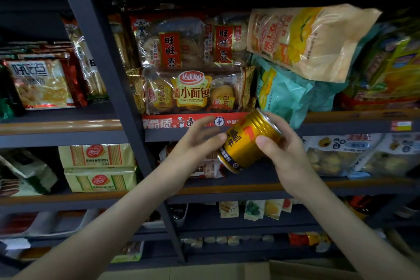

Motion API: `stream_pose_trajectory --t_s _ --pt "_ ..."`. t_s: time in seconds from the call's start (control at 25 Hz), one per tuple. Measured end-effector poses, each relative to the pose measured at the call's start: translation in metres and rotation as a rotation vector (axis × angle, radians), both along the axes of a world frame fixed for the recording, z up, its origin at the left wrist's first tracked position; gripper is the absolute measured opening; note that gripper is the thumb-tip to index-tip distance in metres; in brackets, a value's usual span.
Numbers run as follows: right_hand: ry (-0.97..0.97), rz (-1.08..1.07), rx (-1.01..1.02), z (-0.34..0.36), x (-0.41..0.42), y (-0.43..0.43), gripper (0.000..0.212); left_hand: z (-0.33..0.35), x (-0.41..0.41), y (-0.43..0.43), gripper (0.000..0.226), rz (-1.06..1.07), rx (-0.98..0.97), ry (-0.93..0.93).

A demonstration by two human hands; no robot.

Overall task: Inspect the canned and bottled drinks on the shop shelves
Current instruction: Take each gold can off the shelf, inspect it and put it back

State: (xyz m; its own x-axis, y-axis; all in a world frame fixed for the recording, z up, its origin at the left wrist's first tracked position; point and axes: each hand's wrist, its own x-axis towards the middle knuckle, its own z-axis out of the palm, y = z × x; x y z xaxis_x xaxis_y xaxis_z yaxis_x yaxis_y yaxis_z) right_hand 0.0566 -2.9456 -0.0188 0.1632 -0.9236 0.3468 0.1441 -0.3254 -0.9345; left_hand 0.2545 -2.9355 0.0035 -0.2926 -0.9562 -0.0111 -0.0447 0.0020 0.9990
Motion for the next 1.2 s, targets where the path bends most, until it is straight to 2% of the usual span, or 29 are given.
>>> stream_pose_trajectory --t_s 0.04,0.12,0.16,0.2,0.24,0.32,0.4,0.52,0.64,0.76,0.88,1.0,1.08,1.2 --pt "0.013 -0.01 0.014 0.002 0.001 -0.001 0.057 0.006 -0.001 0.004 0.057 -0.054 -0.114 -0.086" --pt "0.058 -0.019 0.039 0.004 0.002 -0.003 0.049 0.01 -0.003 0.005 0.063 -0.081 -0.322 -0.381" --pt "0.073 -0.025 0.057 0.007 0.003 -0.004 0.047 0.008 -0.004 0.001 0.07 -0.06 -0.38 -0.497" --pt "0.078 -0.033 0.083 0.009 0.003 -0.005 0.051 0.008 -0.004 -0.002 0.075 -0.046 -0.367 -0.532" --pt "0.08 -0.031 0.11 0.01 0.002 -0.006 0.061 0.007 -0.004 -0.006 0.075 -0.063 -0.296 -0.461" --pt "0.07 0.035 0.153 0.013 -0.002 -0.006 0.084 0.006 -0.002 -0.01 0.06 -0.127 -0.068 -0.115" --pt "0.083 0.09 0.165 0.014 -0.004 -0.004 0.089 0.006 -0.002 -0.011 0.044 -0.165 0.099 0.152" --pt "0.139 0.054 0.155 0.018 0.001 -0.002 0.087 0.003 0.0 -0.012 0.042 -0.199 0.139 0.259" --pt "0.193 0.008 0.098 0.032 0.005 0.006 0.063 0.009 0.007 -0.012 0.041 -0.171 0.076 0.193" --pt "0.245 -0.049 0.014 0.061 0.013 0.015 0.053 0.039 0.013 -0.009 0.045 -0.083 -0.188 -0.035" --pt "0.313 -0.156 -0.147 0.11 0.025 0.013 0.064 0.09 0.013 -0.01 0.062 0.032 -0.598 -0.255" --pt "0.279 -0.315 -0.315 0.18 0.027 0.005 0.069 0.149 0.0 -0.017 0.074 0.215 -1.007 -0.454" --pt "0.311 -0.366 -0.404 0.228 0.022 0.0 0.072 0.183 -0.015 -0.023 0.074 0.403 -1.22 -0.506" --pt "0.389 -0.411 -0.438 0.28 0.01 -0.015 0.079 0.221 -0.033 -0.042 0.075 0.647 -1.441 -0.562"
